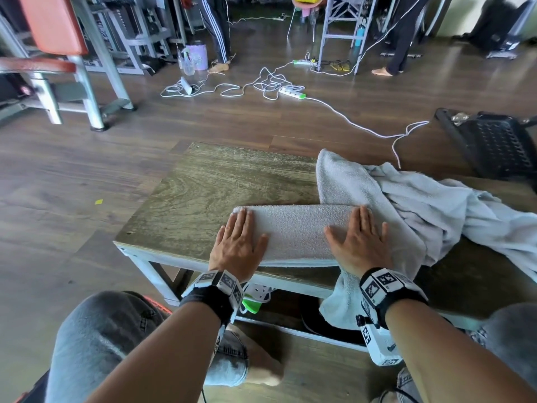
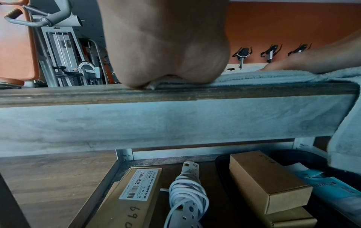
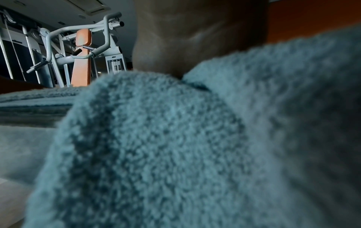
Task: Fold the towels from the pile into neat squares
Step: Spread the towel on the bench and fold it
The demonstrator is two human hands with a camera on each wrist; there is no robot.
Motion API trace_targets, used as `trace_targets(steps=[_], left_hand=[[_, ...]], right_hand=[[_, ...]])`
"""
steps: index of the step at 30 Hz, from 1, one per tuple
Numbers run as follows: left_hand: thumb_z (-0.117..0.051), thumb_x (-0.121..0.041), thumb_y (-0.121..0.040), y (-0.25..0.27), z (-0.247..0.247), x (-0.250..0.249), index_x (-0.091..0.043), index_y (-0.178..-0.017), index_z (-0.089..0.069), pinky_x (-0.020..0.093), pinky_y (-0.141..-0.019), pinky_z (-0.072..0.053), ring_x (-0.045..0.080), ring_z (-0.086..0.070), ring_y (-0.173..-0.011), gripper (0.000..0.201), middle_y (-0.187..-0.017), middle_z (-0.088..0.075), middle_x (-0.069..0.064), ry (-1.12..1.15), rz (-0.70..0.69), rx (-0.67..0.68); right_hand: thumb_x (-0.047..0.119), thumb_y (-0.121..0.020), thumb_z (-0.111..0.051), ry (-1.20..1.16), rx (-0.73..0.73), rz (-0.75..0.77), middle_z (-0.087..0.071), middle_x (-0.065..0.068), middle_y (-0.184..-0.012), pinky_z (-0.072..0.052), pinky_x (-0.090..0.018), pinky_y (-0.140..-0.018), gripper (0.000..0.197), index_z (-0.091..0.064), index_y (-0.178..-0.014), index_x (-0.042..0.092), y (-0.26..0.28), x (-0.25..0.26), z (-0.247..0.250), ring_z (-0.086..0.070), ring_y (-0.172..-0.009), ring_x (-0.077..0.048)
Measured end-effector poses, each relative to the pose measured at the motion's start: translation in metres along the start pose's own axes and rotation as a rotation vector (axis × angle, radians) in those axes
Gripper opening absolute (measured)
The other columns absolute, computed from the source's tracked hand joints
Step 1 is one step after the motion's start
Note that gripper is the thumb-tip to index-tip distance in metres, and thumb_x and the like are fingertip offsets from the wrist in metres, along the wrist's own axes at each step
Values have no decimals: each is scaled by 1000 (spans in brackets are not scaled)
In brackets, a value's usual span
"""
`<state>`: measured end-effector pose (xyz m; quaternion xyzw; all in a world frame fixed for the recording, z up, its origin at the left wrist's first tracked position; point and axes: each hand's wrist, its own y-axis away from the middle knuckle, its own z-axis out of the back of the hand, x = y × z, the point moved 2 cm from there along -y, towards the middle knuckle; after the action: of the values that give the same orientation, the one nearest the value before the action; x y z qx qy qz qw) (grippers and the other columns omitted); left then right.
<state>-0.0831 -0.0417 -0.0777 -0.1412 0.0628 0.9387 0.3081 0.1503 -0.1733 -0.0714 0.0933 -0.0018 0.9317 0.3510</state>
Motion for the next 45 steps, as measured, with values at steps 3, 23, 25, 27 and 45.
trace_targets(steps=[3,23,25,27,45], left_hand=[[-6,-66,-96,-2,-3,2,-29,-156,11,39,-123,3,16,13,-151,72,-163,15,-7,14,16,10],[-12,-56,-101,-3,2,4,-33,-156,4,38,-123,6,16,10,-151,62,-163,14,-8,72,35,36],[-13,-56,-101,-4,2,2,-32,-156,5,40,-123,6,17,10,-151,63,-164,14,-6,75,37,54],[-12,-55,-101,-4,4,0,-29,-156,4,41,-123,4,19,8,-152,63,-164,13,-3,50,38,75],[-57,-57,-79,-34,43,-24,-15,-146,-19,48,-107,-31,29,-41,-128,88,-138,-44,9,-71,8,90]], right_hand=[[78,-90,-9,-2,20,3,17,-6,-167,13,-47,-123,97,9,-159,12,-1,0,1,15,-154,-18],[64,-98,-30,-287,-56,-168,2,-12,-168,-3,-40,-126,93,14,-157,7,7,-5,10,-3,-155,-25],[58,-98,-41,-356,-95,-178,-1,-13,-168,-7,-41,-126,95,12,-157,6,5,-6,13,-7,-155,-27],[49,-95,-56,-467,-158,-193,-11,-16,-166,-13,-44,-126,97,2,-158,4,-1,-10,15,-14,-153,-30],[23,-86,-66,-364,-441,249,-66,0,-90,-51,-40,-79,11,-60,-95,23,-52,49,109,-60,-88,-31]])
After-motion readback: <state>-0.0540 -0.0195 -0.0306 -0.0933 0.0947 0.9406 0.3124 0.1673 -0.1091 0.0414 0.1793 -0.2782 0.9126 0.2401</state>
